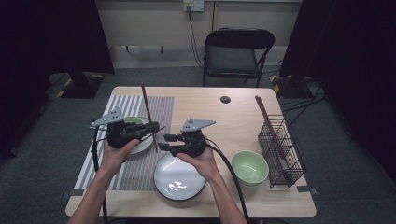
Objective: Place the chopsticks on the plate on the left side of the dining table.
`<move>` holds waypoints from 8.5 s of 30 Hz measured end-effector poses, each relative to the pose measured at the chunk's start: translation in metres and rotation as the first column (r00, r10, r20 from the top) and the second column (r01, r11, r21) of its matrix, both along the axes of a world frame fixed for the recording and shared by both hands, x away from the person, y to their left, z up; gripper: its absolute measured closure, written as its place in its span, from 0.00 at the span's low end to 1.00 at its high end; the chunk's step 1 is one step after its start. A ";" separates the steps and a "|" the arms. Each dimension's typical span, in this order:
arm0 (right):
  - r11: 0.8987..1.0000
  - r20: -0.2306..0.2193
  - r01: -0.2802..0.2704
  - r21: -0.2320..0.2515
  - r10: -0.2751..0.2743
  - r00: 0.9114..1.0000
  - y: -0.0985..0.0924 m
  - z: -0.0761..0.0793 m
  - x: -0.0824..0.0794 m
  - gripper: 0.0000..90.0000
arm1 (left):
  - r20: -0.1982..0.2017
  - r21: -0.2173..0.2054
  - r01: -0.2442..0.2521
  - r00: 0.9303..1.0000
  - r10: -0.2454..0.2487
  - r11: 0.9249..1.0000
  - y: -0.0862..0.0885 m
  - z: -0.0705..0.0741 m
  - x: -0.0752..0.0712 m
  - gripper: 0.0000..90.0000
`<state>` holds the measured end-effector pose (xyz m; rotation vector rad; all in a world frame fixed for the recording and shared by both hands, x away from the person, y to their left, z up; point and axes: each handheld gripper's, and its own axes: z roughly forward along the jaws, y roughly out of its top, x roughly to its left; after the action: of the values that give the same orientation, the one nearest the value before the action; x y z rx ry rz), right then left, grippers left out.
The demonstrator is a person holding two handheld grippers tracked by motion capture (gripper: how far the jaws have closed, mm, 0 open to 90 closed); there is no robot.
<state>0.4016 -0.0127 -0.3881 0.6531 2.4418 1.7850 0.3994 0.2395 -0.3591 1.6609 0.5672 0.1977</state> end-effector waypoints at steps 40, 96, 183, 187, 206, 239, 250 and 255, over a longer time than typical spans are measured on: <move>0.999 0.020 -0.052 0.015 0.051 0.998 0.025 -0.008 -0.003 0.95 | 0.028 -0.006 -0.024 0.999 0.024 1.000 0.000 0.004 -0.004 0.66; 0.999 0.048 0.029 0.017 -0.030 0.998 -0.018 -0.001 -0.013 0.95 | -0.009 0.004 -0.221 0.975 0.221 0.975 0.045 0.005 0.009 0.18; 0.994 0.047 0.093 -0.051 -0.091 0.995 -0.054 0.037 -0.017 0.95 | 0.126 0.290 -0.107 0.989 0.073 0.951 -0.011 -0.032 0.010 0.43; 0.995 0.049 0.089 -0.054 -0.086 0.995 -0.051 0.042 -0.015 0.96 | 0.120 0.287 -0.118 0.989 0.087 0.951 -0.009 -0.033 0.012 0.46; 0.995 0.057 0.088 -0.037 -0.086 0.995 -0.054 0.058 -0.010 0.96 | 0.046 0.277 -0.047 0.998 0.036 0.960 -0.013 -0.036 0.015 0.62; 0.991 0.110 0.128 0.045 -0.132 0.985 -0.050 0.097 0.020 0.90 | -0.072 0.212 0.172 0.984 -0.160 0.962 -0.039 -0.049 0.009 0.90; 0.984 0.084 0.162 0.075 -0.168 0.982 -0.049 0.099 0.030 0.57 | -0.091 0.181 0.241 0.969 -0.228 0.953 -0.047 -0.046 0.005 0.94; 0.981 0.049 0.179 0.075 -0.183 0.982 -0.049 0.090 0.030 0.47 | -0.083 0.125 0.221 0.974 -0.212 0.967 -0.044 -0.041 0.005 0.94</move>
<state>0.4317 -0.0618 -0.2985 0.7924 2.2134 1.7989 0.4044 0.1958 -0.4001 1.8515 0.4271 0.0188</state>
